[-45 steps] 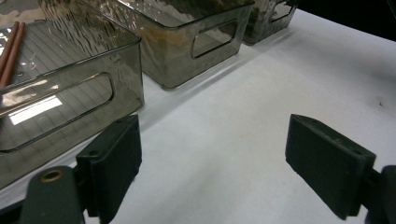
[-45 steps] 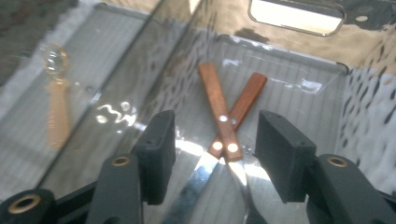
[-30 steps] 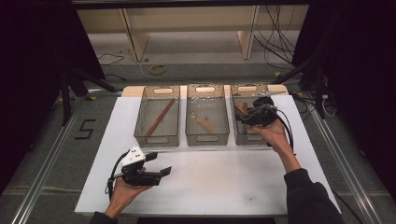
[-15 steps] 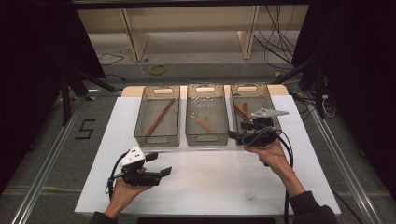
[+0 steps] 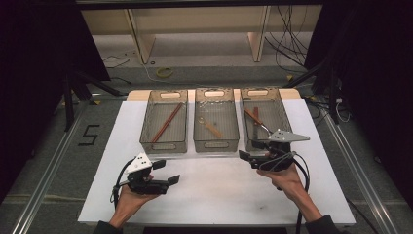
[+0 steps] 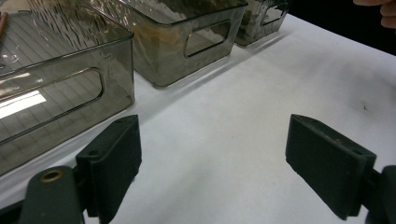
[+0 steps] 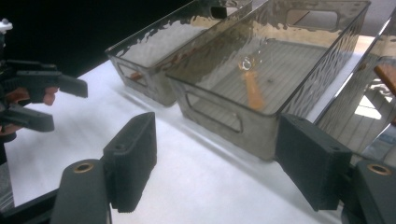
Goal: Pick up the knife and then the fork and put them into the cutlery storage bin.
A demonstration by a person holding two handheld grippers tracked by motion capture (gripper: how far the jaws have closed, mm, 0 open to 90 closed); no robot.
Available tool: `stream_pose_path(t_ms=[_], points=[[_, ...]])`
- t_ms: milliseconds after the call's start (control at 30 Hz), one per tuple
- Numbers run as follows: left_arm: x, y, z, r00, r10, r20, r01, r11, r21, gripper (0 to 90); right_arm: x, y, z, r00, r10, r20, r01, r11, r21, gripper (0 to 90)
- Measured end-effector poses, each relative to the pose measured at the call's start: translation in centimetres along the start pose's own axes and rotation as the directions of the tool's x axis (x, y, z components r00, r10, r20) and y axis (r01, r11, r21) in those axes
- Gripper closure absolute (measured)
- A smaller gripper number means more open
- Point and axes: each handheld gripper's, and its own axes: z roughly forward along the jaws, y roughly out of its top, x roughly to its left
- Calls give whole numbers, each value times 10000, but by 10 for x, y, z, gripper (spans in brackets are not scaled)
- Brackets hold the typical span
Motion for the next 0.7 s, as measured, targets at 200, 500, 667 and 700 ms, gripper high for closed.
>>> stream_pose_path(t_ms=[200,500,667,700], points=[[0,0,0,9999,-59,128,60,10000,-7,178,6,-15,1,10000,-56,-52,57,9999,90,300],[-1,0,0,9996,-80,258,80,10000,-9,178,13,-30,-5,9995,-151,-293,148,9999,-76,290],[-1,0,-1,9995,-63,306,64,10000,-56,178,14,-39,-8,9994,-178,-287,174,9997,-157,289],[-1,0,-1,9995,-44,310,46,10000,-64,177,15,-41,-9,9995,-171,-269,166,9997,-189,289]])
